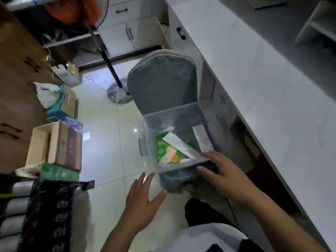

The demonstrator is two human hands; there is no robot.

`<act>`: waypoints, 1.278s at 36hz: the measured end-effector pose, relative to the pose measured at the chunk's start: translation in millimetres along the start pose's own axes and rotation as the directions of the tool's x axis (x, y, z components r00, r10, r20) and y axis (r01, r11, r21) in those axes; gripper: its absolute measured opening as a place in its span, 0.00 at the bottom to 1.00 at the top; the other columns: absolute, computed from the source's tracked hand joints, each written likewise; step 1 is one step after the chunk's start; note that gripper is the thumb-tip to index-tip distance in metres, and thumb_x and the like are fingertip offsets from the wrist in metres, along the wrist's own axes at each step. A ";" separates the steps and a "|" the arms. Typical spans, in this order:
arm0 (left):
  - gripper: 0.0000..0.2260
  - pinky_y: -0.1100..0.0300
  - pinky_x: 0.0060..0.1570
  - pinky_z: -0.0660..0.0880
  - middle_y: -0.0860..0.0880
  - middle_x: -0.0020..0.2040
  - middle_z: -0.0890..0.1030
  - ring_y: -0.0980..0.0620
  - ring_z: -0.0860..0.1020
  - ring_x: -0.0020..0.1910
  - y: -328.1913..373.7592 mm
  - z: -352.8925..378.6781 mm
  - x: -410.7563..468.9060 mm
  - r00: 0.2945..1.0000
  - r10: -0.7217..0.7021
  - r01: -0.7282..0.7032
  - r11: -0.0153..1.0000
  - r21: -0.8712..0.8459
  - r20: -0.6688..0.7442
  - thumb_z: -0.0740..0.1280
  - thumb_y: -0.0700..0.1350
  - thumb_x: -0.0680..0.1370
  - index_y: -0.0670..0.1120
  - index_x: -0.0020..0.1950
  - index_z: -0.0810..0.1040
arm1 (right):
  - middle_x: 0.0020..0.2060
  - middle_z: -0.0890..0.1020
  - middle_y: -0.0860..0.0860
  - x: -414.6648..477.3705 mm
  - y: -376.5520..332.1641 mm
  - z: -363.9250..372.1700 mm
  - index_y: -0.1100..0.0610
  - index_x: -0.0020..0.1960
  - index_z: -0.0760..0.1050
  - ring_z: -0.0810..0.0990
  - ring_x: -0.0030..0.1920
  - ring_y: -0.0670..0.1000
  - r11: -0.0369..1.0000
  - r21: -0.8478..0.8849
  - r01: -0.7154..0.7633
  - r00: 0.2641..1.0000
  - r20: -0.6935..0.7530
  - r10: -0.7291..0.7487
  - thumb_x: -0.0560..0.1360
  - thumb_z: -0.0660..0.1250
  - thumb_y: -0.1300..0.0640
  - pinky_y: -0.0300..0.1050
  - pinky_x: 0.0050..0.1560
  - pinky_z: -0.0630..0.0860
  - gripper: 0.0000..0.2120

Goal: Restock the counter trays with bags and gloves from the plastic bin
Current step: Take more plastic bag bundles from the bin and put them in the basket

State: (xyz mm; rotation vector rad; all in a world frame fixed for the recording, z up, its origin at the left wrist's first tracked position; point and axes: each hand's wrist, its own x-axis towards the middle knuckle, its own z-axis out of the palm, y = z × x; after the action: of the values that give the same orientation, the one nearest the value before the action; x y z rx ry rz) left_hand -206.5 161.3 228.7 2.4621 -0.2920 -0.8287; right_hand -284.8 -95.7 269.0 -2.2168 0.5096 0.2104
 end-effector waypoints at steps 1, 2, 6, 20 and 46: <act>0.32 0.50 0.77 0.51 0.55 0.81 0.51 0.52 0.49 0.80 6.4 -8.4 10.7 1.000 -0.010 0.010 1.000 0.010 0.002 0.61 0.65 0.77 0.61 0.78 0.56 | 0.68 0.73 0.45 17.5 0.2 -2.3 0.48 0.70 0.72 0.70 0.68 0.45 1.000 0.010 -0.001 1.000 0.005 0.001 0.76 0.67 0.42 0.37 0.64 0.65 0.24; 0.31 0.50 0.77 0.51 0.55 0.81 0.51 0.52 0.49 0.80 13.0 -16.1 21.6 1.000 -0.015 0.015 1.000 0.011 0.000 0.61 0.65 0.77 0.61 0.78 0.56 | 0.67 0.74 0.46 35.3 2.2 -3.7 0.49 0.69 0.72 0.72 0.66 0.46 1.000 0.020 -0.005 1.000 0.013 0.005 0.76 0.67 0.43 0.38 0.62 0.67 0.24; 0.30 0.51 0.77 0.51 0.54 0.81 0.53 0.54 0.50 0.80 36.3 -33.4 67.2 0.999 -0.031 0.031 0.999 -0.017 -0.019 0.64 0.62 0.78 0.60 0.78 0.58 | 0.65 0.77 0.52 104.9 26.0 4.9 0.53 0.68 0.74 0.75 0.65 0.53 0.998 -0.050 -0.042 0.996 0.071 0.046 0.76 0.67 0.44 0.45 0.64 0.70 0.24; 0.31 0.46 0.74 0.60 0.49 0.78 0.62 0.46 0.60 0.77 35.3 -22.4 188.0 0.942 -0.057 0.036 0.997 0.071 0.330 0.66 0.58 0.78 0.55 0.78 0.60 | 0.64 0.78 0.55 197.5 79.4 54.7 0.50 0.65 0.74 0.76 0.63 0.58 0.927 -0.251 -0.277 0.884 0.313 0.349 0.72 0.62 0.39 0.55 0.64 0.71 0.26; 0.38 0.40 0.75 0.55 0.46 0.82 0.40 0.41 0.44 0.80 -52.8 108.8 430.3 0.729 -0.182 -0.329 0.753 0.571 0.660 0.64 0.51 0.78 0.53 0.81 0.44 | 0.62 0.79 0.55 372.9 129.7 161.8 0.49 0.67 0.73 0.79 0.61 0.56 0.743 -0.125 -0.657 0.701 0.261 0.664 0.73 0.67 0.47 0.52 0.60 0.76 0.23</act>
State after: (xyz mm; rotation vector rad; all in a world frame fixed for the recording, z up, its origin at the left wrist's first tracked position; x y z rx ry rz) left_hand 68.5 8.3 -88.7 2.5814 -1.1366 -1.8632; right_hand 0.0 -153.2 -43.4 -1.8792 1.1314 0.9150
